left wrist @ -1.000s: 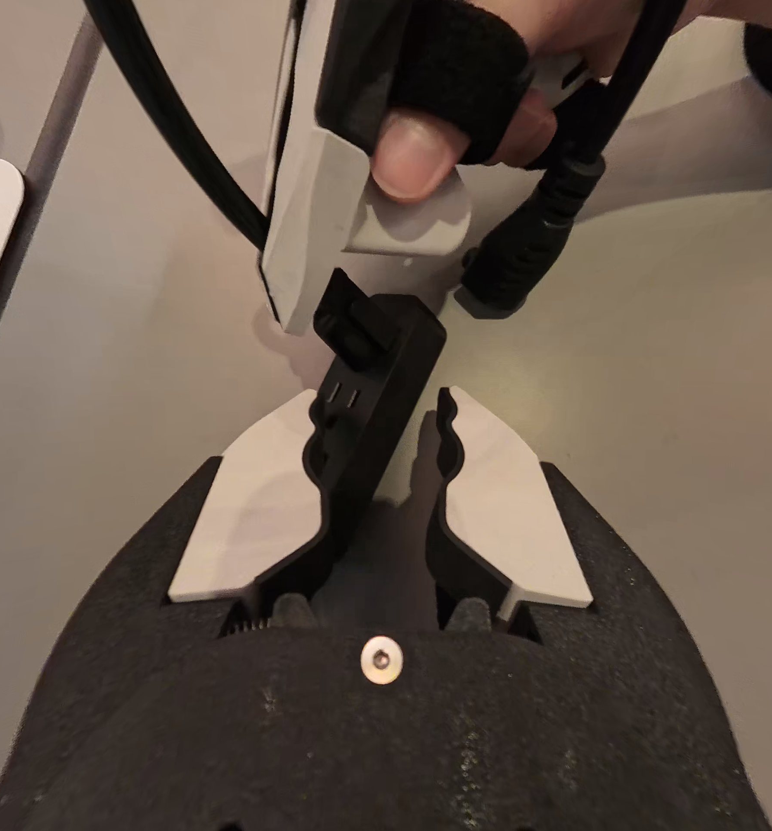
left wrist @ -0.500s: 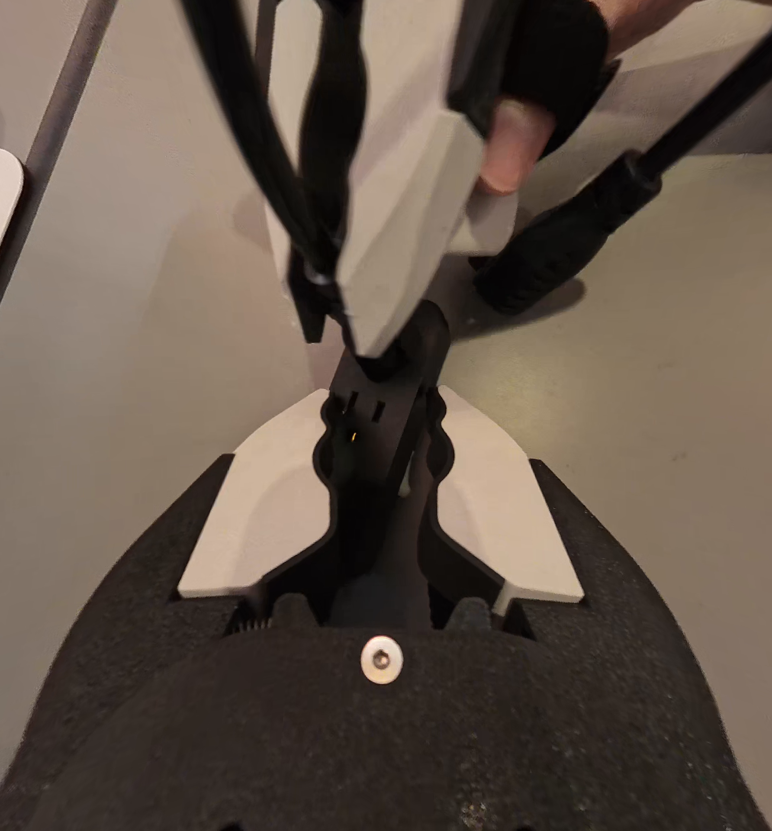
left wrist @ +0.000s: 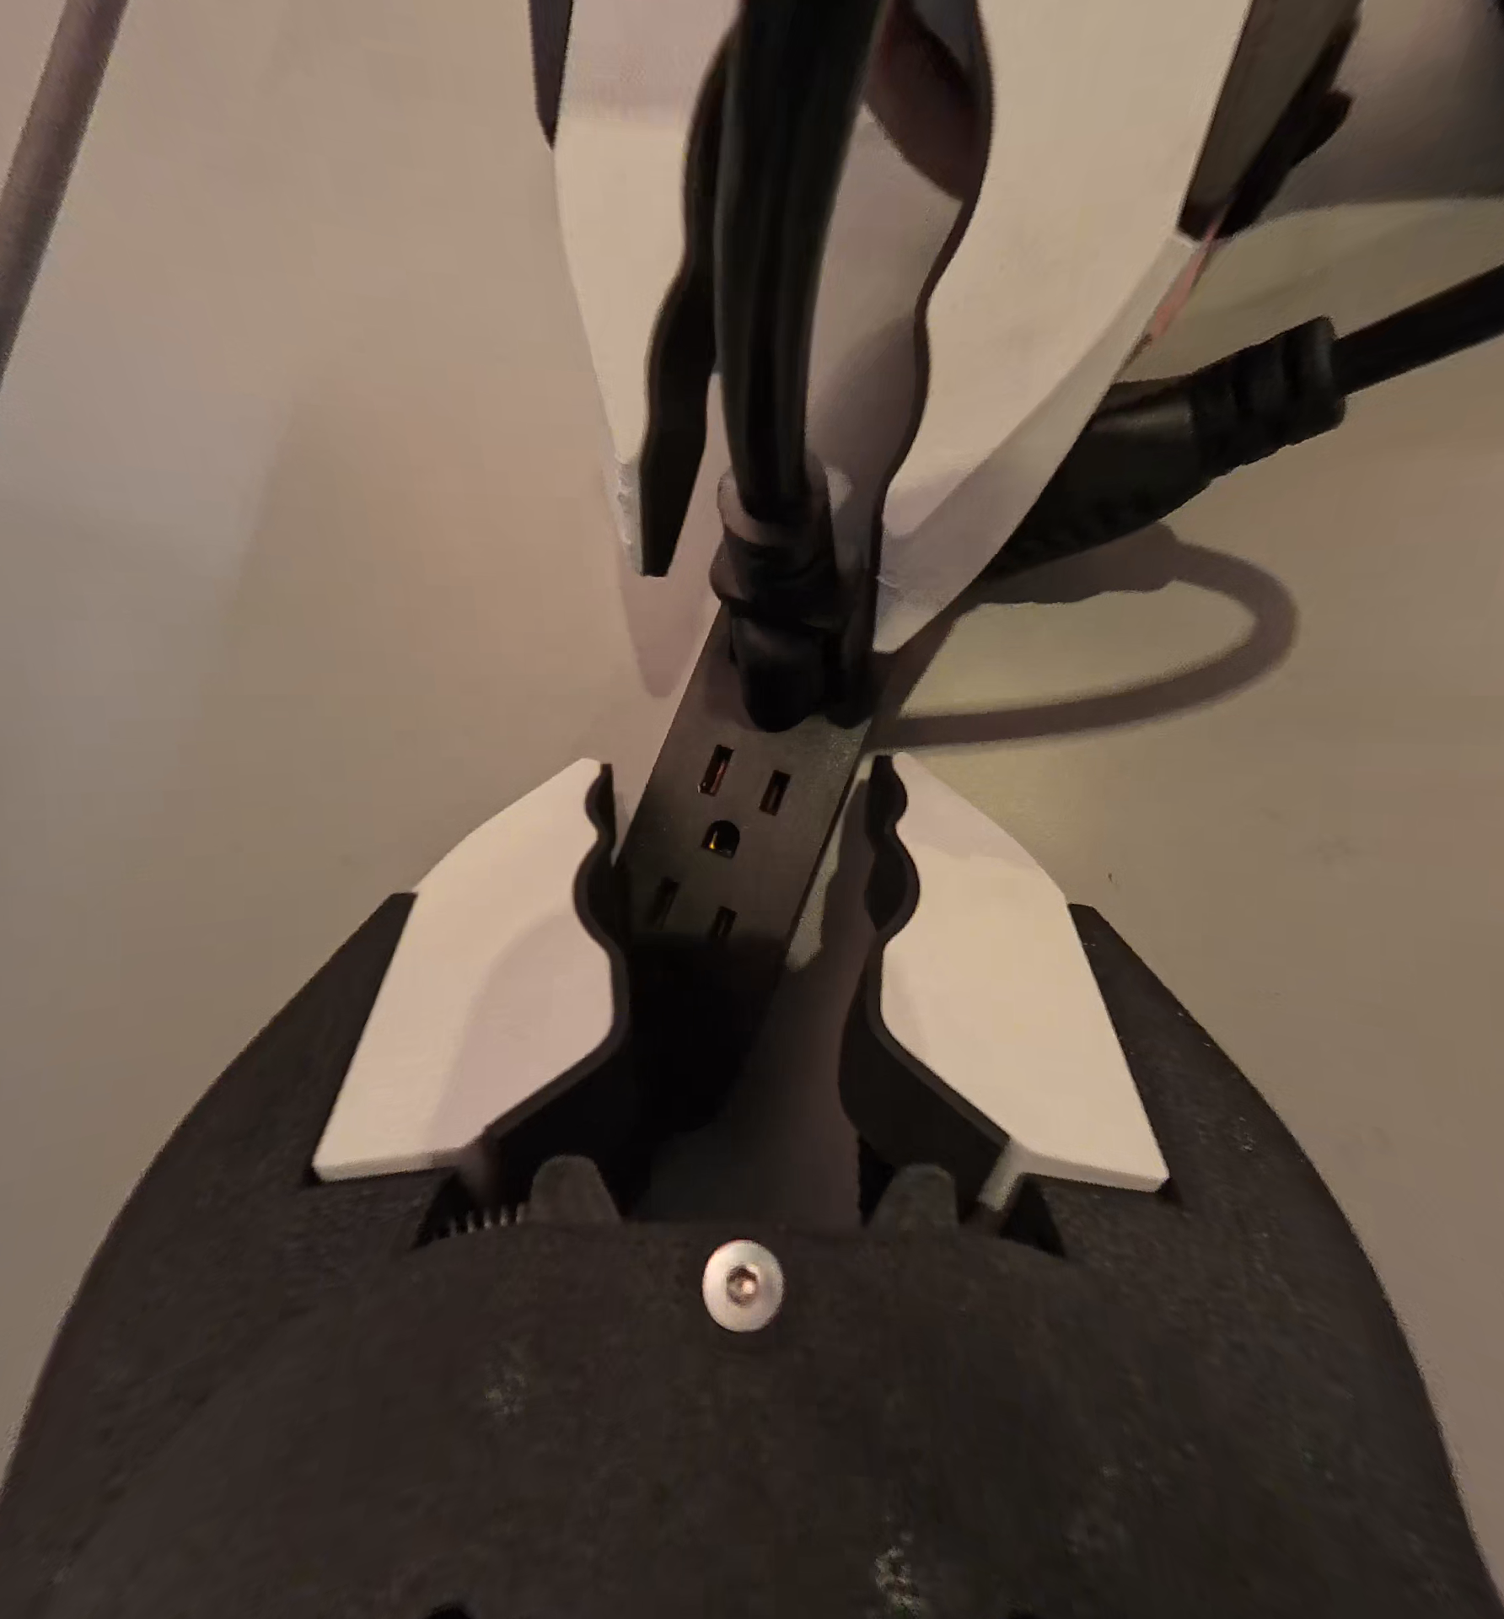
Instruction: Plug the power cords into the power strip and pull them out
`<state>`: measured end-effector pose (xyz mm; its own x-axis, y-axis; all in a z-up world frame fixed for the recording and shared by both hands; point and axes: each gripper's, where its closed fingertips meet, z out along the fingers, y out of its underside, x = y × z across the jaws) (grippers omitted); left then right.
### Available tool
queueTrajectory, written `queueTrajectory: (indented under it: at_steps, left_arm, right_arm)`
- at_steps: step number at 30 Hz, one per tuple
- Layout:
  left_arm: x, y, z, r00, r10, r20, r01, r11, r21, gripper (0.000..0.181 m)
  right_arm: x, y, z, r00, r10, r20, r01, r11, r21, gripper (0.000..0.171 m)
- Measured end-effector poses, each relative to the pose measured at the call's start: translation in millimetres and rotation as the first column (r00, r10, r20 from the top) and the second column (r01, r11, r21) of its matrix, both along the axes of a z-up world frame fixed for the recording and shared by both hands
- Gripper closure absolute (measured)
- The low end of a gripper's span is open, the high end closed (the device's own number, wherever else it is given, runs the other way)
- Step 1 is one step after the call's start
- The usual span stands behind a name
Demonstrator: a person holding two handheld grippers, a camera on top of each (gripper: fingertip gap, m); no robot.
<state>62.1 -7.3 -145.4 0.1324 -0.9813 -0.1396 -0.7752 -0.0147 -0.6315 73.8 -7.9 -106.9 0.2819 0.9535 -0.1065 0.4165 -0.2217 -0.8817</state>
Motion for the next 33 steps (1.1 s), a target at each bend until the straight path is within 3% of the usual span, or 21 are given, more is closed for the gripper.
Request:
queueTrajectory:
  at_steps: [3,9,16,18,22,24,30,33]
  left_arm:
    - [-3.0,0.2,-10.2,0.998,0.006,-0.058,-0.007,1.0,-0.019,0.117]
    - [1.9,-0.8,-13.8,0.999,0.031,0.008,-0.03,0.993,-0.116,0.126]
    - [7.6,-4.6,-12.9,0.999,-0.009,0.048,0.014,0.994,-0.105,0.133]
    - [8.0,-5.1,-12.9,0.999,-0.006,0.036,0.01,0.994,-0.107,0.133]
    - [19.0,-11.5,-13.6,0.998,-0.031,0.051,0.036,0.993,-0.111,0.117]
    - [22.1,-11.3,-12.9,0.998,-0.026,0.056,0.032,0.994,-0.106,0.134]
    - [22.0,-12.0,-12.8,0.997,-0.038,0.061,0.044,0.993,-0.108,0.135]
    - [22.3,-13.7,-12.8,0.997,-0.052,0.062,0.058,0.992,-0.109,0.135]
  right_arm:
    - [0.4,-2.6,-4.4,0.996,-0.011,0.084,0.012,1.0,-0.012,0.132]
    - [2.2,-7.1,-13.1,0.971,-0.011,0.238,0.01,1.0,0.005,0.139]
    - [3.3,-4.2,-18.2,0.937,-0.016,0.35,-0.003,0.999,0.054,0.139]
    - [1.4,-3.3,-22.1,0.924,0.015,0.383,-0.044,0.997,0.067,0.145]
    - [-3.5,-4.3,-20.8,0.94,0.043,0.34,-0.07,0.995,0.066,0.145]
    - [-3.4,-7.5,-19.7,0.949,0.064,0.308,-0.087,0.995,0.059,0.145]
    - [-3.4,-7.8,-19.1,0.958,0.067,0.279,-0.087,0.994,0.061,0.145]
    - [-1.9,-8.3,-20.2,0.927,0.056,0.371,-0.105,0.988,0.113,0.145]
